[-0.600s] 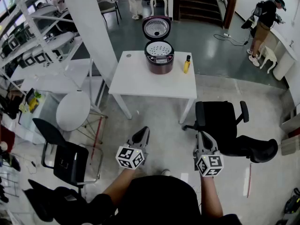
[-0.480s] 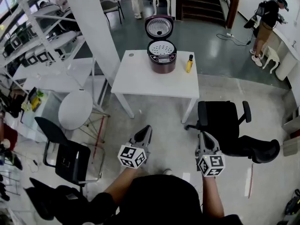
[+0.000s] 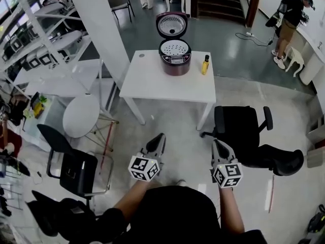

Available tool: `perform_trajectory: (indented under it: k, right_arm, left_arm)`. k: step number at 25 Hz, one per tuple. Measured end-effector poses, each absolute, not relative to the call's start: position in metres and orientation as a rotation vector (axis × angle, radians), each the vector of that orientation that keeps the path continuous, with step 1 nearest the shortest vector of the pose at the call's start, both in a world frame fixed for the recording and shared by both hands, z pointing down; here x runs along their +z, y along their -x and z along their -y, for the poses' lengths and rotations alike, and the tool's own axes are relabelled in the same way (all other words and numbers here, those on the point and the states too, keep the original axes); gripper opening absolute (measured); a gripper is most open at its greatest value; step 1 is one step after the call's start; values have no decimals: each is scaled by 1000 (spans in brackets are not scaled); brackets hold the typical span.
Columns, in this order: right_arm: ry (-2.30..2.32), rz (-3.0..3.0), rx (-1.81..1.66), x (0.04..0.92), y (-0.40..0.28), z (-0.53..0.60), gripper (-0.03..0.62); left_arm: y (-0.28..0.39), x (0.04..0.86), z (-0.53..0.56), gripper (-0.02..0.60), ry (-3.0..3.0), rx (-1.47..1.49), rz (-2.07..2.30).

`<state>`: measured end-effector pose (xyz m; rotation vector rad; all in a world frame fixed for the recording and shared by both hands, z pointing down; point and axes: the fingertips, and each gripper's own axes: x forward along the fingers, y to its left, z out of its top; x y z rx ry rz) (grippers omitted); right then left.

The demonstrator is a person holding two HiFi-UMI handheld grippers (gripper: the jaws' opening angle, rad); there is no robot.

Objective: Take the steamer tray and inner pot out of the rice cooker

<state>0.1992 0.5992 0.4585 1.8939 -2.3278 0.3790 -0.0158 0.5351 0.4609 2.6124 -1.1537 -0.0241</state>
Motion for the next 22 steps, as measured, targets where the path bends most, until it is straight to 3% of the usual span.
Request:
perform_trajectory:
  k: [13, 14, 15, 16, 18, 22]
  right_arm:
    - [-1873, 2352, 303, 454, -198, -603, 5]
    - [-1877, 2348, 304, 455, -199, -604, 8]
    - [-1878, 2349, 309, 455, -200, -604, 34]
    - [-1874, 2355, 320, 456, -200, -603, 103]
    - [-1860, 2365, 351, 459, -199, -602, 171]
    - [-1874, 2367, 423, 465, -203, -598, 196]
  left_arm:
    - [29, 469, -544, 12, -2595, -26, 1180]
    - [30, 470, -544, 29, -2595, -20, 1180]
    - [31, 471, -543, 103, -2593, -12, 1177]
    - [31, 473, -542, 166, -2589, -6, 1174]
    - [34, 475, -540, 212, -2577, 0, 1183]
    - [38, 476, -537, 238, -2566, 0, 1204]
